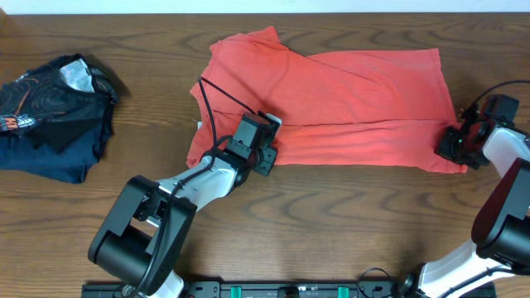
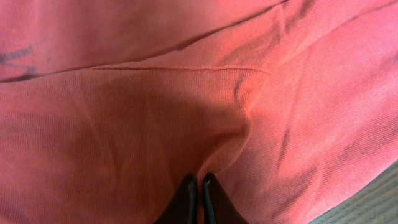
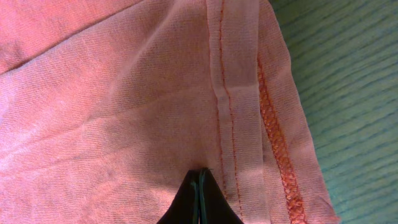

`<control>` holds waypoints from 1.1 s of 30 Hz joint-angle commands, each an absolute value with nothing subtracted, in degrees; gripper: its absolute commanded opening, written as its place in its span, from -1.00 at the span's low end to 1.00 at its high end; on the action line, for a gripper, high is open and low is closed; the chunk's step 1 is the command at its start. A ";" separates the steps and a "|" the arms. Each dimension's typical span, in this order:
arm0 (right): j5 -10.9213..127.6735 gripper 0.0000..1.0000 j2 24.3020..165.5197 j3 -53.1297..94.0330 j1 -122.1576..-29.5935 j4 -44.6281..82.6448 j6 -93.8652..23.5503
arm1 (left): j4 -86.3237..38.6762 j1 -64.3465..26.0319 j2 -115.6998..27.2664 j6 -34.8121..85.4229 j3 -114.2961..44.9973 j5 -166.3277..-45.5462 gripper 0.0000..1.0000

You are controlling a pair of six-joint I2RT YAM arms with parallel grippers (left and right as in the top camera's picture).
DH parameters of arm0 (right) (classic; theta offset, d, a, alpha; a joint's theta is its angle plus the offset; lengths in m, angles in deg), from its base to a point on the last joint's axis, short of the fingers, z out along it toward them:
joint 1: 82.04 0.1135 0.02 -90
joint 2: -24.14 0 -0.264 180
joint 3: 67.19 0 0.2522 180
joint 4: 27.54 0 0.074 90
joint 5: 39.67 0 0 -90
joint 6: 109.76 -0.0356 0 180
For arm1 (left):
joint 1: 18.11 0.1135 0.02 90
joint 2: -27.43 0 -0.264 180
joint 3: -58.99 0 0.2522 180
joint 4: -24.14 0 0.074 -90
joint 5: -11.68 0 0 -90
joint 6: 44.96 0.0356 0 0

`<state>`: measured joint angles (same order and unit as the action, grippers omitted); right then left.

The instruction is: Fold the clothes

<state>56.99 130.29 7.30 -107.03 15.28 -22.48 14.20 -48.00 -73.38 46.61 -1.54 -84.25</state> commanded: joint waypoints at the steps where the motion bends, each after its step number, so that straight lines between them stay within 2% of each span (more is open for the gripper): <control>1: 56.79 -0.98 131.14 6.78 -106.73 15.37 -22.90 | 15.44 -48.02 -73.60 46.91 -3.85 -83.56 -0.88; 7: 56.77 -0.97 131.14 6.78 -106.73 15.22 -22.90 | 19.90 -48.02 -73.60 44.70 -4.36 -79.05 -0.88; 14: 56.77 -0.98 131.14 6.78 -106.73 15.17 -22.90 | 27.42 -47.95 -73.63 40.09 -4.71 -79.07 -0.88; 23: 56.79 -0.98 131.14 6.78 -106.73 15.15 -22.90 | 29.43 -47.93 -74.83 39.79 -4.73 -79.07 -0.85; 25: 56.77 -0.97 131.14 6.78 -106.73 15.15 -22.90 | 29.41 -47.93 -75.11 39.79 -4.73 -79.10 -0.69; 27: 56.79 -0.98 131.14 6.78 -106.73 15.17 -22.90 | 29.41 -47.91 -75.09 39.81 -4.75 -79.10 -0.66; 29: 56.79 -0.98 131.14 6.78 -106.73 15.19 -22.90 | 29.28 -47.60 -74.78 39.83 -4.95 -79.10 -0.49; 31: 56.79 -0.97 131.14 6.78 -106.73 15.24 -22.90 | 28.73 -46.80 -74.22 39.83 -5.16 -79.03 -0.42; 33: 56.79 -0.97 131.14 6.78 -106.73 15.35 -22.90 | 27.27 -45.33 -73.17 39.83 -5.38 -78.88 -0.22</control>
